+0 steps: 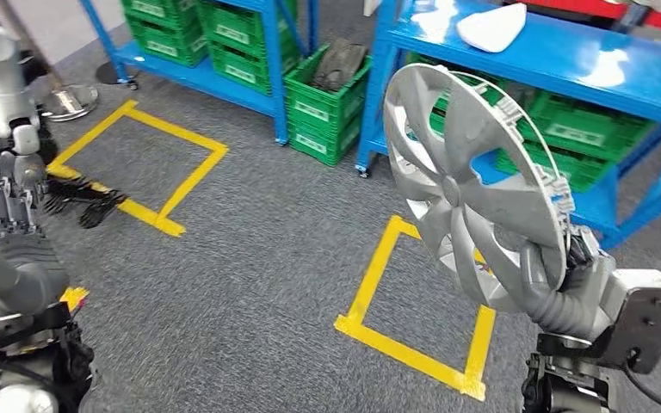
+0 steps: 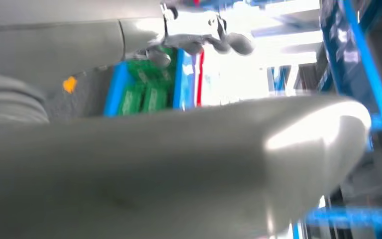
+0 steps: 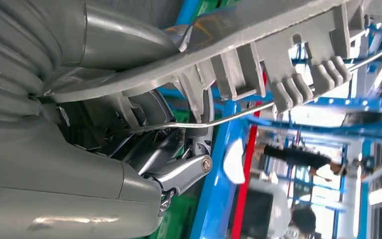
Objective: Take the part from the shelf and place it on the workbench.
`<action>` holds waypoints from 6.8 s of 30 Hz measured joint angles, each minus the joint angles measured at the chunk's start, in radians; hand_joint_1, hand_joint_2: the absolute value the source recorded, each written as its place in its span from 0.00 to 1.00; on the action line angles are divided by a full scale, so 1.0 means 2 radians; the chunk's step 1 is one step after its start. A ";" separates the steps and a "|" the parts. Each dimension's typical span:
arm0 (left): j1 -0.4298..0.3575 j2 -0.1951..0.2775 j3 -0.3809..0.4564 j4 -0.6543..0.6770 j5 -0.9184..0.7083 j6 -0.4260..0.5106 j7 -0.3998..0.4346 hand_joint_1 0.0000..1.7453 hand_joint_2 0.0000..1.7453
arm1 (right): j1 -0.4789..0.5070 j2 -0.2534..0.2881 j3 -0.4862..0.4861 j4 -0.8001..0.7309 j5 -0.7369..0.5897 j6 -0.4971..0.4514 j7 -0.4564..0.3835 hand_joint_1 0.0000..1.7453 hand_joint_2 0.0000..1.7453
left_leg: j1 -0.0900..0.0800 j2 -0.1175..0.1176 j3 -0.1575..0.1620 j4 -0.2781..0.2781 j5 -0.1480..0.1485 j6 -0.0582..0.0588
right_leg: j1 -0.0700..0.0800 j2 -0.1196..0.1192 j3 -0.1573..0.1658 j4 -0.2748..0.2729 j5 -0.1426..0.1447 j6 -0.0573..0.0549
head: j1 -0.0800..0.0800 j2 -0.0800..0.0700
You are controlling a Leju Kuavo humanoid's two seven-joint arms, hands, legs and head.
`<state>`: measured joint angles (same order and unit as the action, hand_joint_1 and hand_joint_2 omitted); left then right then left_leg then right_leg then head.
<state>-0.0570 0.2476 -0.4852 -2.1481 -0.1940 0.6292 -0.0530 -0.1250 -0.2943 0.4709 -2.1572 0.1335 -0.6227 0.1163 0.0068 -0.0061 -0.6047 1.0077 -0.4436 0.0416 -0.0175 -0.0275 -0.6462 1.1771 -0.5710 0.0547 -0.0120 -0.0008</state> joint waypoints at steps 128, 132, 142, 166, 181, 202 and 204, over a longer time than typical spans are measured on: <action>-0.004 0.005 0.004 -0.013 -0.013 -0.002 0.010 0.00 0.00 | -0.003 0.003 -0.003 0.014 -0.019 -0.011 -0.022 1.00 1.00 | 0.002 -0.029 -0.001 0.007 -0.001 -0.005 | 0.007 0.015 -0.013 0.012 0.029 -0.013 | 0.026 0.000; -0.004 0.005 0.004 -0.013 -0.013 -0.002 0.010 0.00 0.00 | -0.003 0.003 -0.003 0.014 -0.019 -0.011 -0.022 1.00 1.00 | 0.002 -0.032 -0.001 0.007 -0.001 -0.005 | 0.009 0.019 0.001 -0.018 0.044 -0.016 | 0.027 0.000; -0.004 0.006 0.005 -0.015 -0.013 -0.002 0.011 0.00 0.00 | -0.004 0.004 -0.005 0.015 -0.021 -0.010 -0.022 1.00 1.00 | 0.006 -0.003 -0.071 0.132 -0.054 -0.026 | 0.012 0.002 0.042 -0.103 0.064 -0.035 | 0.017 0.000; -0.004 0.008 0.008 -0.017 -0.013 -0.002 0.010 0.00 0.00 | -0.009 0.004 -0.007 0.015 -0.021 -0.006 -0.022 1.00 1.00 | 0.010 -0.054 -0.012 0.009 0.005 -0.018 | 0.012 0.037 0.033 -0.081 0.055 -0.030 | 0.031 0.000; -0.003 0.008 0.015 -0.019 -0.016 0.000 0.009 0.00 0.00 | -0.013 0.004 -0.009 0.017 -0.021 -0.005 -0.020 1.00 1.00 | 0.007 0.019 0.001 0.014 -0.011 -0.018 | 0.013 -0.030 0.033 -0.077 0.052 -0.017 | 0.011 0.000; 0.003 0.017 0.028 -0.034 -0.033 -0.004 0.030 0.00 0.00 | -0.032 0.010 -0.009 0.022 -0.042 0.005 -0.039 1.00 1.00 | 0.007 -0.006 -0.065 0.111 -0.047 -0.028 | 0.009 0.008 0.041 -0.098 0.061 -0.036 | 0.017 0.000; 0.009 0.017 0.029 -0.033 -0.031 -0.002 0.028 0.00 0.00 | -0.032 0.011 -0.008 0.024 -0.042 0.008 -0.036 1.00 1.00 | 0.007 -0.001 -0.072 0.132 -0.049 -0.030 | 0.010 -0.002 0.039 -0.096 0.060 -0.036 | 0.014 0.000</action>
<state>-0.0392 0.2814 -0.4270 -2.2149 -0.2568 0.6247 0.0038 -0.1900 -0.2722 0.4542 -2.1086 0.0503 -0.6068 0.0442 0.0211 -0.0080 -0.7478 1.2708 -0.5417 -0.0186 0.0025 -0.0322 -0.5688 0.9852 -0.4501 -0.0168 0.0158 -0.0008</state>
